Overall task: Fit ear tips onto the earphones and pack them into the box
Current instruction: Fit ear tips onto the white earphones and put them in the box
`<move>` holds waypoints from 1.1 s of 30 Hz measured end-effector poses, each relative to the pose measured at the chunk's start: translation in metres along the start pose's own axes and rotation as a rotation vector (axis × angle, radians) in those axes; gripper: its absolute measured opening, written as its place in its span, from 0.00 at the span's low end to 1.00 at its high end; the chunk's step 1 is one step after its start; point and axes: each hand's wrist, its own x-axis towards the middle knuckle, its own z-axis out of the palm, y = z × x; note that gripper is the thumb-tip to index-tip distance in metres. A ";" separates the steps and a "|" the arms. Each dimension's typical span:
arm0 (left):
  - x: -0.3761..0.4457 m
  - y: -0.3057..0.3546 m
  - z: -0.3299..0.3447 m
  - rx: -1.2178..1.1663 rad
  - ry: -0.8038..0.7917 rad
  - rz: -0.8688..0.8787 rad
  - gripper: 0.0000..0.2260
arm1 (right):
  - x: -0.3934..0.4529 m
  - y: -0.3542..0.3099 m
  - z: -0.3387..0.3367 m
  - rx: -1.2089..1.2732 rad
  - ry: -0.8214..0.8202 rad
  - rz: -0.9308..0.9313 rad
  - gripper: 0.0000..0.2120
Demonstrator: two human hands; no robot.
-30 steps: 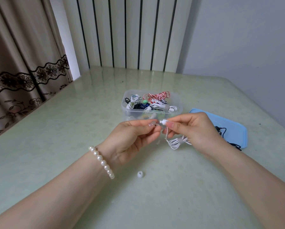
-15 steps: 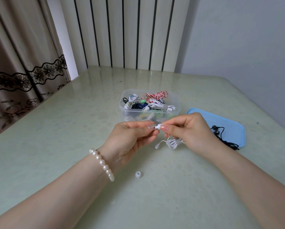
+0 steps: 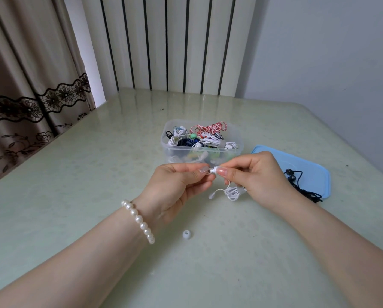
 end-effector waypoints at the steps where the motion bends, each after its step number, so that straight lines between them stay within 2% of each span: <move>1: 0.000 0.000 0.000 0.000 0.000 -0.001 0.05 | 0.000 0.001 0.000 -0.019 0.002 0.004 0.06; 5: 0.000 -0.001 0.000 0.009 0.001 -0.001 0.05 | 0.001 0.004 0.000 -0.075 0.019 0.014 0.08; 11: 0.000 -0.001 0.000 0.043 0.008 0.009 0.04 | 0.002 0.005 -0.001 -0.131 0.019 0.054 0.04; 17: -0.002 -0.003 0.000 0.155 0.016 0.081 0.04 | 0.003 0.006 -0.001 -0.171 0.019 0.079 0.08; 25: -0.003 -0.004 0.001 0.255 0.003 0.111 0.05 | 0.003 0.005 -0.001 -0.235 -0.004 0.102 0.07; 28: -0.004 -0.004 0.002 0.242 -0.001 0.104 0.05 | 0.002 0.006 0.001 -0.248 0.034 0.094 0.03; 33: -0.004 -0.003 0.002 0.236 -0.003 0.105 0.05 | 0.001 0.006 0.004 -0.307 0.093 0.089 0.03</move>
